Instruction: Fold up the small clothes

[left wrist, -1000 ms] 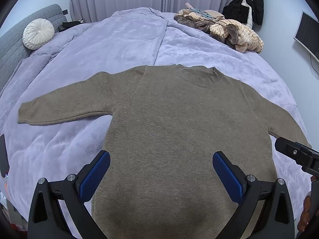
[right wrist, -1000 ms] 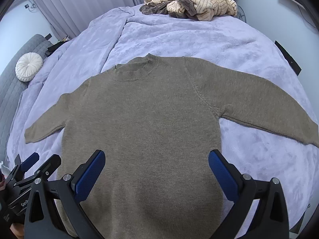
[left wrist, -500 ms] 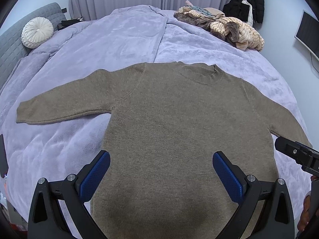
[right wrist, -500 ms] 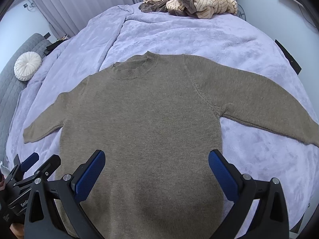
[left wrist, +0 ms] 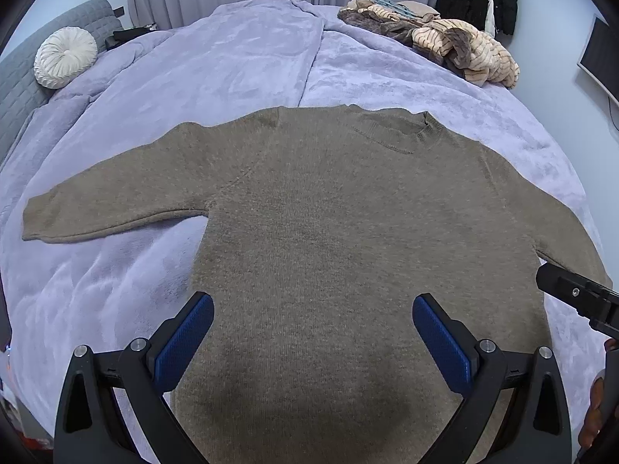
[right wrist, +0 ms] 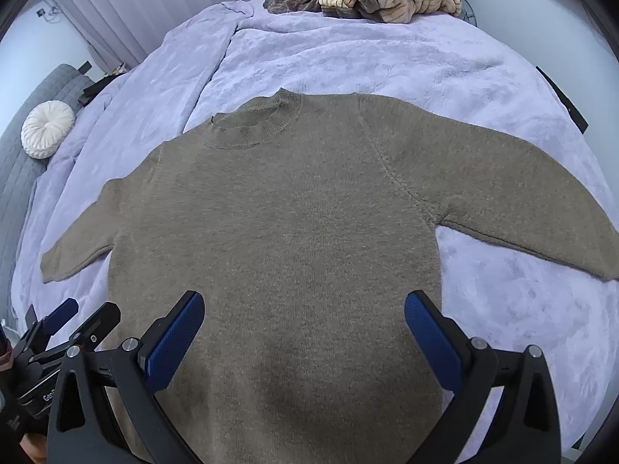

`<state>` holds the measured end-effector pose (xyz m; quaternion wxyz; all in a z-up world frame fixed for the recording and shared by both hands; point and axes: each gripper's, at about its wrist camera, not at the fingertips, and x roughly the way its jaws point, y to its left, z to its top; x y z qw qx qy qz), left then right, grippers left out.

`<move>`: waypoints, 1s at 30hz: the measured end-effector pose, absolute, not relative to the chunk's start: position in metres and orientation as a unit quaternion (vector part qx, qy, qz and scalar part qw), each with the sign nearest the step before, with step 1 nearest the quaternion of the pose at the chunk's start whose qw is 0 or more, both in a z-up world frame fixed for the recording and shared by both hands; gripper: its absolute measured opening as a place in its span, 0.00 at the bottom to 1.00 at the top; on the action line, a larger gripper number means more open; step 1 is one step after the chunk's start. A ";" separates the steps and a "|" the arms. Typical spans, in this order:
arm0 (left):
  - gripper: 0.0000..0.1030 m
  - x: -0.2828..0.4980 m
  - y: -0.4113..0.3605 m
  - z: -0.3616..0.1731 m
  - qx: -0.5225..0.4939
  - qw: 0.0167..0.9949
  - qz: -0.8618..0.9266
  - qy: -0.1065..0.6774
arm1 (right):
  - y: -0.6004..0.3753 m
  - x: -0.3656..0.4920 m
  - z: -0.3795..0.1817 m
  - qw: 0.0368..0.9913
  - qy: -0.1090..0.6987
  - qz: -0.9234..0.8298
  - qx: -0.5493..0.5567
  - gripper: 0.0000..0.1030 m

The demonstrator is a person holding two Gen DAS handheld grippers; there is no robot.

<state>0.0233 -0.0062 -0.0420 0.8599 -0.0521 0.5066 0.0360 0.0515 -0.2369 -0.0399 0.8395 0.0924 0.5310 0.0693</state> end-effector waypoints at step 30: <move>1.00 0.070 -0.002 -0.071 -0.047 0.839 0.026 0.542 | -0.230 0.097 -0.079 0.814 0.569 0.059 0.096 1.00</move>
